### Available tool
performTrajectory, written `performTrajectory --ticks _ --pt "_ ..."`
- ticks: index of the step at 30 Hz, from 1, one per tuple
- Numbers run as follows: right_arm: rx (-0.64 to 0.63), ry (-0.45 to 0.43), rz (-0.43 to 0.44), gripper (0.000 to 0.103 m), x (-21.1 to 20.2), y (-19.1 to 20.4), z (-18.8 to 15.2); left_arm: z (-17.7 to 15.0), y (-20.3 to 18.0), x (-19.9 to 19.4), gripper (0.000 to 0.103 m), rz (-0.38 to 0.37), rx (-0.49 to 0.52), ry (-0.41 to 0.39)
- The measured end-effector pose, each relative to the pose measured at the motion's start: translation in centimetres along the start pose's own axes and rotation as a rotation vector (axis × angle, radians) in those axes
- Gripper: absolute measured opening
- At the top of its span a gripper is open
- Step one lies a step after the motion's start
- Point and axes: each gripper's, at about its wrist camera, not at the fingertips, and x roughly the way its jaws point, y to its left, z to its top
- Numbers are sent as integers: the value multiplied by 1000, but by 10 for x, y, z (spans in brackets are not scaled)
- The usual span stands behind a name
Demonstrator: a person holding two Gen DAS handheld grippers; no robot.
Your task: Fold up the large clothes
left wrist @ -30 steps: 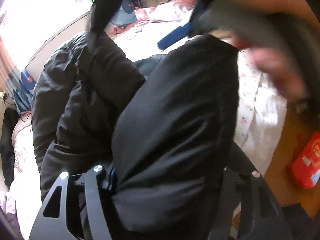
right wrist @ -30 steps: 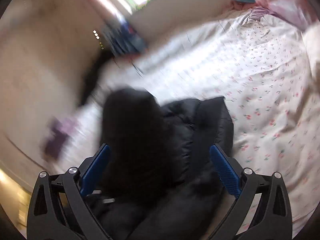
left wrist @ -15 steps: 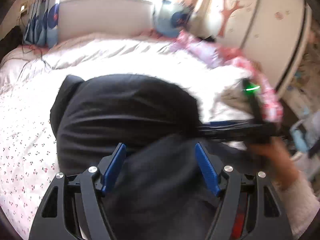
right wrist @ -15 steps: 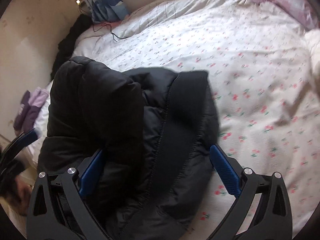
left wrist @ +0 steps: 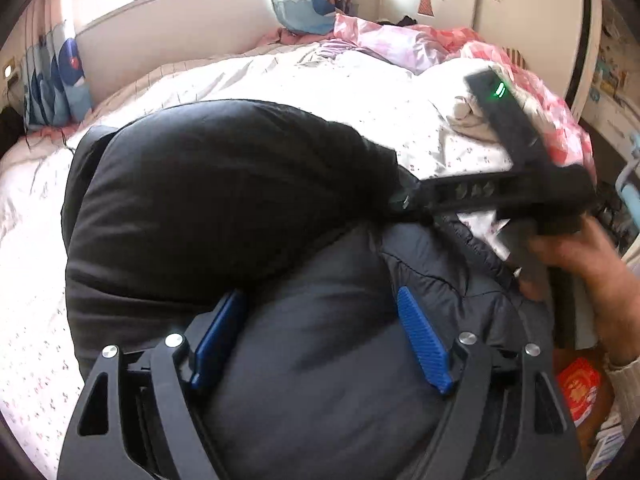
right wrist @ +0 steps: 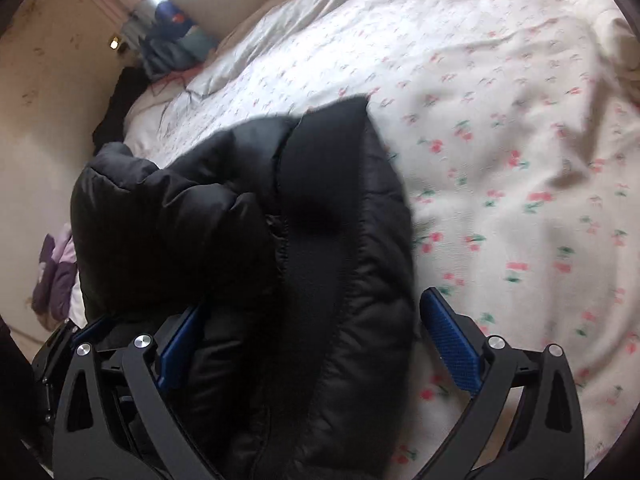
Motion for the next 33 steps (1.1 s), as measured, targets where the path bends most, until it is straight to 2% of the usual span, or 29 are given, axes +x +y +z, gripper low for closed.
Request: performTrajectory --ticks 2,4,8,10,11,13,15,18,20,22,24,26,28,33 --pt "-70 -92 -52 96 -23 17 8 -2 -5 4 80 21 20 0" --pt "-90 -127 -66 96 -31 25 17 -4 -7 8 81 36 25 -6" --pt "-48 -56 -95 96 10 11 25 -5 -6 7 81 52 23 -28" --pt "31 -22 -40 96 36 -9 17 0 6 12 81 46 18 -36" --pt "101 -6 17 96 51 -24 10 0 8 13 81 39 14 -36" --pt "126 -17 38 96 54 -33 6 0 10 16 81 28 12 -25" --pt "112 -19 8 96 43 -29 7 -2 10 17 82 40 28 -22" --pt "46 -93 -40 96 3 -13 10 -7 17 16 84 49 42 -28" --pt "14 -148 -3 96 -29 1 3 -9 17 14 84 47 35 -35" --pt "-9 -162 17 96 -45 9 -7 -10 16 13 85 48 34 -37" --pt "-15 -115 24 96 -38 9 -21 -11 18 11 85 50 37 -38" --pt "-38 -12 -50 96 -5 1 -36 -9 18 12 85 52 37 -40" --pt "11 34 2 96 21 -12 -43 -10 20 13 85 42 40 -28" --pt "15 1 -21 96 0 0 -36 -11 16 19 87 59 60 -23"
